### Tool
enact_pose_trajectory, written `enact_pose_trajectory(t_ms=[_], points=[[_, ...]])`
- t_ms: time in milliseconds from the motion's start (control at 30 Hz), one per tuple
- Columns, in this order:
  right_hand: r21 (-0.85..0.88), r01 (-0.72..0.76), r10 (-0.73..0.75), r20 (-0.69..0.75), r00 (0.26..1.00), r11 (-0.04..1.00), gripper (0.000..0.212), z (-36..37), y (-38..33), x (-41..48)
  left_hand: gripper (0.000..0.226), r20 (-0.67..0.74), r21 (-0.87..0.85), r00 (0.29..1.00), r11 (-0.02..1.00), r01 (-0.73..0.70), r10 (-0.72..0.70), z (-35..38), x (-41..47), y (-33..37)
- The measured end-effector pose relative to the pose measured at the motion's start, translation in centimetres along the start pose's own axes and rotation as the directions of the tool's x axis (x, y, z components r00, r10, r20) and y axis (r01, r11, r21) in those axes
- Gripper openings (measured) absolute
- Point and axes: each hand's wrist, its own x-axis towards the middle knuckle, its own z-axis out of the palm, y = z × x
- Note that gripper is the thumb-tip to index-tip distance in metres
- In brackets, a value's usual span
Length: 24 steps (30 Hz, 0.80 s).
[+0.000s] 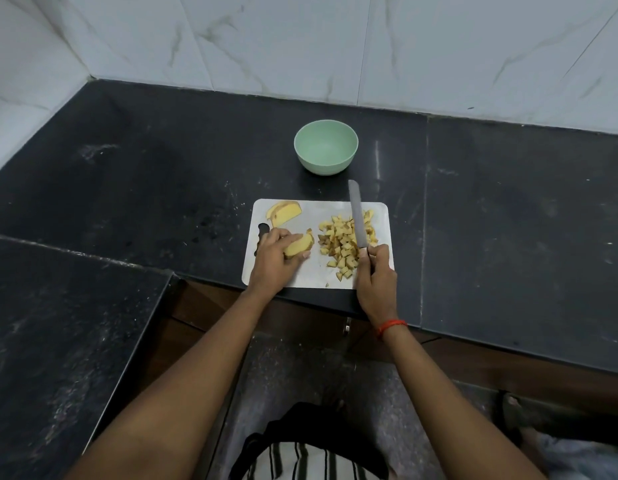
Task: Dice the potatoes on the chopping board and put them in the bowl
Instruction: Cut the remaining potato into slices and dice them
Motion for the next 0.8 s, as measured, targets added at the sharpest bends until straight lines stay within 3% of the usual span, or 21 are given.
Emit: enact_pose_trajectory(t_ms=[300,600,800], points=[[-0.282,0.233,-0.177,0.212,0.961,0.93,0.017,2.8,-2.3,-2.5,0.045,-0.054,-0.031,0.998,0.999,0.009,-0.011,0.0,0.2,0.3],[-0.472,0.187,-0.099,0.206,0.974,0.861,0.011,4.5,-1.8,-2.7,0.049,-0.054,-0.07,0.998,0.997,0.023,-0.027,-0.1,0.0,0.1],[-0.522,0.179,-0.061,0.236,0.97,0.834,0.012,4.8,-2.0,-2.5,0.039,-0.082,-0.097,0.997,0.995,0.009,-0.017,-0.1,-0.1,-0.1]])
